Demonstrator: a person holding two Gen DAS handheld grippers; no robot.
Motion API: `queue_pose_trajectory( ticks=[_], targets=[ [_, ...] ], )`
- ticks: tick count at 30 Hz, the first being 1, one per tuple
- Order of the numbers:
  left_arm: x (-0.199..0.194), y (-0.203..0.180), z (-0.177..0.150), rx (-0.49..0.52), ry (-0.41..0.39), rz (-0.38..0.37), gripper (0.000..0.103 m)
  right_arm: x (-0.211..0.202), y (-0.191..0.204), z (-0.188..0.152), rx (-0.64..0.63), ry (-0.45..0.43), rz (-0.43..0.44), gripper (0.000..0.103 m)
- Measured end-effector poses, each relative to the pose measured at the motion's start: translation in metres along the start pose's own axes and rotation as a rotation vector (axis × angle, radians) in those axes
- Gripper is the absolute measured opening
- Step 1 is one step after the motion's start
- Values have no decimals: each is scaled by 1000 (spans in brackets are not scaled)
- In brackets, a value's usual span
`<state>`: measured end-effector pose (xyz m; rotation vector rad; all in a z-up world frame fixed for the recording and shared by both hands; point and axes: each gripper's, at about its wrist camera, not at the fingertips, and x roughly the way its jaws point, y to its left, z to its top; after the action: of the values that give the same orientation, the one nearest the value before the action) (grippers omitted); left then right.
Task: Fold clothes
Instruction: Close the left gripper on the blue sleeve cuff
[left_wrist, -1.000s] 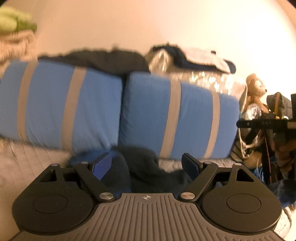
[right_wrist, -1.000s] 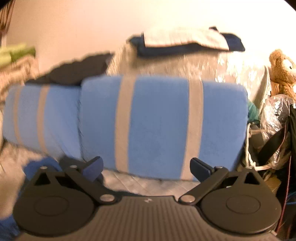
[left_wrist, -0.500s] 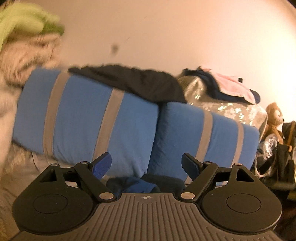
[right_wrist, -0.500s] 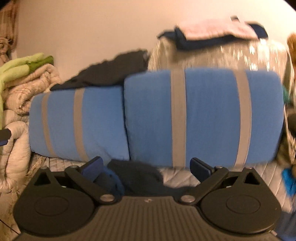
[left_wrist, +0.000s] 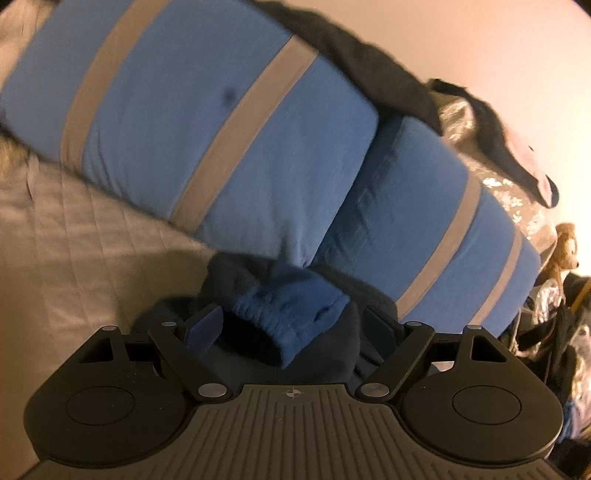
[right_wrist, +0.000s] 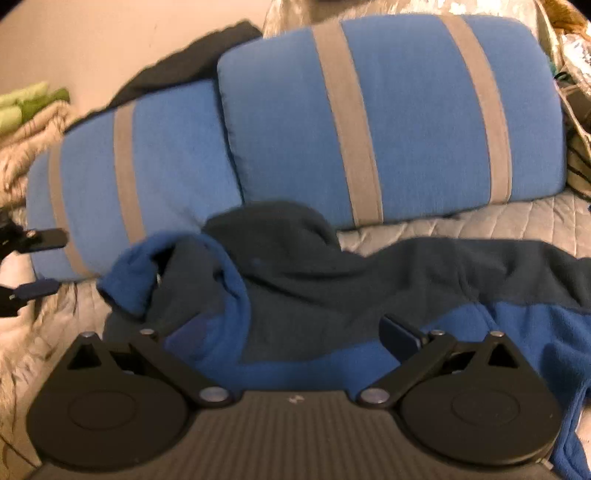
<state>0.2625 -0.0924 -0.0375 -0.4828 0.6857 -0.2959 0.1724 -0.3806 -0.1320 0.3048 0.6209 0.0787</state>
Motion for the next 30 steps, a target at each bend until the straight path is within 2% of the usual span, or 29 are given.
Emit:
queue_pose_trajectory(
  ticks=[4,6,10,11,12,14,15,21,26,30],
  targets=[
    [18,14,-1,-78,30,-59,80,3,-2,-2,-4,9,3,103],
    [27,20,-2,-131,51,-68,66,5,-3,-4,-8,20,5,103],
    [41,31,-3,-220,90,-81,56,6,-4,-6,8,38,27,103],
    [43,32,-4,-236,95,-89,50,7,-5,-6,11,41,29,103],
    [44,34,-4,-254,101,-102,37,8,-5,-6,14,45,31,103],
    [46,36,-3,-276,114,-122,22,9,-6,-6,19,53,33,103],
    [44,36,-1,-275,117,-123,18,10,-6,-7,21,59,35,103],
    [24,31,23,-170,98,-84,9,11,-7,-7,37,71,46,103],
    [-3,34,48,-84,74,-31,8,12,-11,-7,56,79,52,103],
    [-27,44,69,-74,46,6,8,11,-12,-6,69,78,57,103]
  ],
)
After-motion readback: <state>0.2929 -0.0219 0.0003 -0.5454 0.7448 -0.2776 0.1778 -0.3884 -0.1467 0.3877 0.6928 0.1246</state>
